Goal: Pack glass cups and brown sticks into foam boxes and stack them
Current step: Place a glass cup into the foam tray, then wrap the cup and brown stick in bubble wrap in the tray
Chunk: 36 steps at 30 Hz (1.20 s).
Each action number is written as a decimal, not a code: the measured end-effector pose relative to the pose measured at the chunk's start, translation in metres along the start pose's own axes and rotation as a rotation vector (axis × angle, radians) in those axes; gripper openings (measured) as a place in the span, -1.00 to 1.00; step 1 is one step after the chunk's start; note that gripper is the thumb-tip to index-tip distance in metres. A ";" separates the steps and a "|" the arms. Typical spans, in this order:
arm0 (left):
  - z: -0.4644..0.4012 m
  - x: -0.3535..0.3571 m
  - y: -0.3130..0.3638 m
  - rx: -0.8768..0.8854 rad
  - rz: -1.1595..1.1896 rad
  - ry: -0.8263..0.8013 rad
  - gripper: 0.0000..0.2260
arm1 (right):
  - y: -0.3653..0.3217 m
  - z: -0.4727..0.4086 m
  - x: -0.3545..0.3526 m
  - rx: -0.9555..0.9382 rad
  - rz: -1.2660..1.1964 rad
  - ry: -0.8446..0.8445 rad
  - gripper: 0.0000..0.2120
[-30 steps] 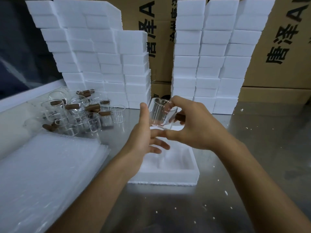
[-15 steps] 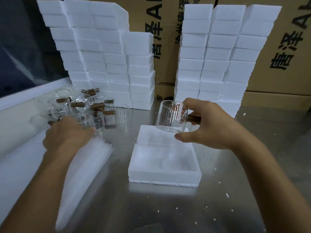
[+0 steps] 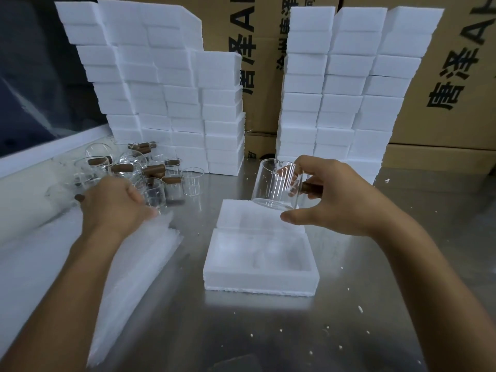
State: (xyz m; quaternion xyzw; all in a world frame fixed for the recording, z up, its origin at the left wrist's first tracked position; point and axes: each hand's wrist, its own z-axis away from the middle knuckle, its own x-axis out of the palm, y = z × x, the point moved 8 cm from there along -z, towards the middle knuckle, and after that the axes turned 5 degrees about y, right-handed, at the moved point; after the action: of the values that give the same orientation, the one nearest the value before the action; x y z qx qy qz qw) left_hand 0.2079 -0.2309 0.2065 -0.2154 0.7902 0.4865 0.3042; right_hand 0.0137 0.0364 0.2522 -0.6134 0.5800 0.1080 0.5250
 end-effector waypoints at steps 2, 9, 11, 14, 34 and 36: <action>0.010 -0.005 0.022 0.095 0.204 0.013 -0.72 | -0.001 0.000 0.000 -0.004 -0.004 0.000 -0.58; 0.046 -0.002 0.102 0.494 0.631 -0.087 -0.61 | 0.001 -0.001 -0.003 -0.013 0.003 0.022 -0.57; 0.058 -0.003 0.116 0.622 0.612 -0.081 -0.58 | 0.001 -0.001 -0.004 -0.017 0.005 0.034 -0.57; 0.064 0.011 0.116 0.608 0.527 -0.125 -0.54 | 0.002 -0.002 -0.005 0.000 0.016 0.052 -0.59; 0.074 0.032 0.105 0.482 0.065 -0.157 -0.83 | -0.026 0.000 -0.009 -0.053 -0.268 0.126 -0.46; 0.072 0.022 0.102 0.419 0.071 -0.051 -0.93 | -0.028 0.001 -0.012 -0.047 -0.302 0.166 -0.46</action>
State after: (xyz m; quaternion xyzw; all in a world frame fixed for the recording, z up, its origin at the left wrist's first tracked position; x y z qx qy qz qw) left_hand 0.1467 -0.1231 0.2317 -0.1071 0.8732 0.3271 0.3450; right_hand 0.0334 0.0385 0.2749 -0.7126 0.5200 -0.0097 0.4708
